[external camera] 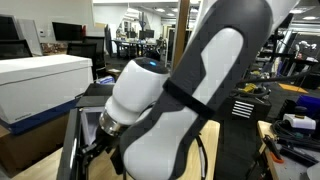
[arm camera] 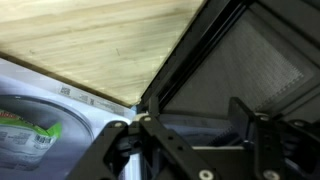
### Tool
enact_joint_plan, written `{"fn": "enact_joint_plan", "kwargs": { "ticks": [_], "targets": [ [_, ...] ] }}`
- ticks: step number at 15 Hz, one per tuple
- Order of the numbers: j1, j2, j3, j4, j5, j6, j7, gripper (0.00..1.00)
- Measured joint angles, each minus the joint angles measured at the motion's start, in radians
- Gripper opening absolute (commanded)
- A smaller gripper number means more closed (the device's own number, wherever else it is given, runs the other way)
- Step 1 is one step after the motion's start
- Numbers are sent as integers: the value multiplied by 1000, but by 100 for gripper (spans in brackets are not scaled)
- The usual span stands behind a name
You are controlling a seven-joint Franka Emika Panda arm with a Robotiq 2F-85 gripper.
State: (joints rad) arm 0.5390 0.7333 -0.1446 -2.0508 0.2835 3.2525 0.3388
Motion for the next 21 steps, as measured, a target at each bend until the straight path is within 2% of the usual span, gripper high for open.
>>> {"fn": "enact_joint_plan", "kwargs": {
  "ticks": [1, 2, 5, 7, 10, 13, 14, 17, 20, 21],
  "targets": [
    [11, 27, -45, 104, 3, -103, 29, 100],
    [12, 30, -54, 116, 4, -112, 35, 100],
    [45, 51, -108, 191, 4, -243, 158, 100],
    [106, 92, -195, 281, -9, -368, 311, 100],
    [123, 136, -234, 382, -56, -490, 474, 100],
    [103, 152, -221, 485, -122, -682, 626, 100],
    [83, 157, -202, 530, -149, -766, 683, 100],
    [33, 169, -145, 612, -201, -907, 788, 100],
    [-6, 169, -95, 626, -274, -911, 809, 100],
    [-24, 165, -73, 604, -324, -853, 809, 100]
  ]
}}
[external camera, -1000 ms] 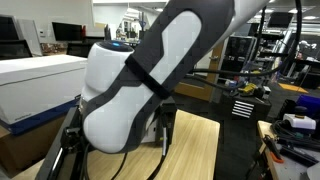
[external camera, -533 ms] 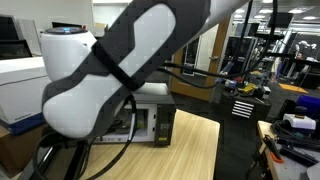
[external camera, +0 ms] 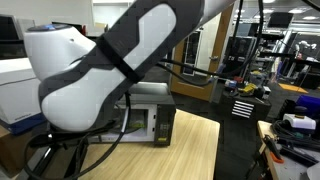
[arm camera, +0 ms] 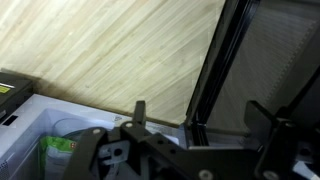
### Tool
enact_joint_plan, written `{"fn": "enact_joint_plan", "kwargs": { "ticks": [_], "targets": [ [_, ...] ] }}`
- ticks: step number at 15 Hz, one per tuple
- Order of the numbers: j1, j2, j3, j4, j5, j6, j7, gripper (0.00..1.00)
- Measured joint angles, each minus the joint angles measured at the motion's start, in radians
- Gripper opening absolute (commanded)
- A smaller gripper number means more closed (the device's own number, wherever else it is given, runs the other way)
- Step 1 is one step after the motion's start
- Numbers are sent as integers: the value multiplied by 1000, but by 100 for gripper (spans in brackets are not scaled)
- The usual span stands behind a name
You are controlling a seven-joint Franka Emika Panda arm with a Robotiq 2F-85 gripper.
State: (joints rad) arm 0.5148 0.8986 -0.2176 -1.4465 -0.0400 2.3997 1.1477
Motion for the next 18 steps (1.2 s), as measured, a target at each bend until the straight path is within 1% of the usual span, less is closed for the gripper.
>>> {"fn": "enact_joint_plan", "kwargs": {
  "ticks": [3, 4, 18],
  "targets": [
    [-23, -34, 23, -130, -35, 226, -2, 100],
    [-27, -39, 27, -153, -38, 265, -2, 100],
    [-27, -41, 29, -161, -39, 277, -2, 100]
  ]
}}
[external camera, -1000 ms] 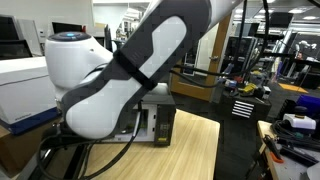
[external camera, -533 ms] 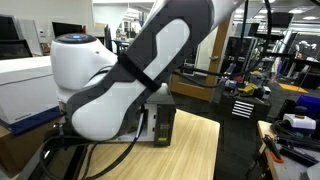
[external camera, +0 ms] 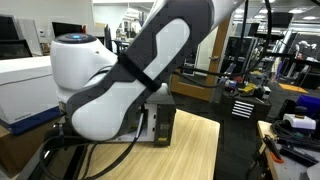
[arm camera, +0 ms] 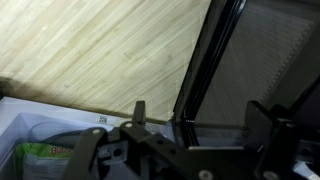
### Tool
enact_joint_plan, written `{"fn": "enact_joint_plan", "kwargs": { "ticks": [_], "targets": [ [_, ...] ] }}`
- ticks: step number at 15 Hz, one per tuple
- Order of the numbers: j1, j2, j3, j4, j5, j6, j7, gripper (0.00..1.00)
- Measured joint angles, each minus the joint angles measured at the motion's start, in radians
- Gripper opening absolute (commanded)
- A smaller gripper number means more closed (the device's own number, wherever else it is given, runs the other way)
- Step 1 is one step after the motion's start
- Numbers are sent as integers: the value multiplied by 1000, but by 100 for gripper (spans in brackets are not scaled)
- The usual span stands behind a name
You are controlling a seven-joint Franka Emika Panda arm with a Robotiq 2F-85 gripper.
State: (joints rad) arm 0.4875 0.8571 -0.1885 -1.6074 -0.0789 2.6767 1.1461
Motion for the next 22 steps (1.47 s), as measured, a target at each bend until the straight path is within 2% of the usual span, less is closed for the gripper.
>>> {"fn": "enact_joint_plan", "kwargs": {
  "ticks": [17, 22],
  "targets": [
    [-8, -8, -9, 7, 0, -17, 1, 100],
    [-28, -1, -10, 10, 0, -163, 1, 100]
  ]
}}
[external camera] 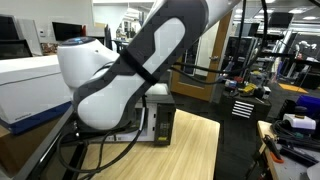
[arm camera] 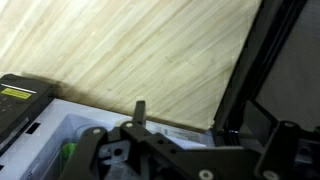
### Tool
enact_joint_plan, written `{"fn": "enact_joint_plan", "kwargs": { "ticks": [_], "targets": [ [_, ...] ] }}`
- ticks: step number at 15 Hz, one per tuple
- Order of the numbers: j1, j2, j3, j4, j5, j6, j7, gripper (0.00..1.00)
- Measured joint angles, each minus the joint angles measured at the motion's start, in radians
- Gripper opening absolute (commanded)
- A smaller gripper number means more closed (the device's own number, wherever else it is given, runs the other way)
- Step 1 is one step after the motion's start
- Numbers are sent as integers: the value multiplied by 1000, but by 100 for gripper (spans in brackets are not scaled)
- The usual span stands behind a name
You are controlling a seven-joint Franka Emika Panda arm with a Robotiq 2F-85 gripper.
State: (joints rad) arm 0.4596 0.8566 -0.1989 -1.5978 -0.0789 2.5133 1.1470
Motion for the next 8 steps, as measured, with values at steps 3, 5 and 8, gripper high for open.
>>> {"fn": "enact_joint_plan", "kwargs": {
  "ticks": [3, 5, 8],
  "targets": [
    [-30, 8, 3, -1, 0, -13, 0, 100],
    [-56, 8, 7, -1, 0, -11, -1, 100],
    [-108, 7, 14, -2, 0, -10, -14, 100]
  ]
}}
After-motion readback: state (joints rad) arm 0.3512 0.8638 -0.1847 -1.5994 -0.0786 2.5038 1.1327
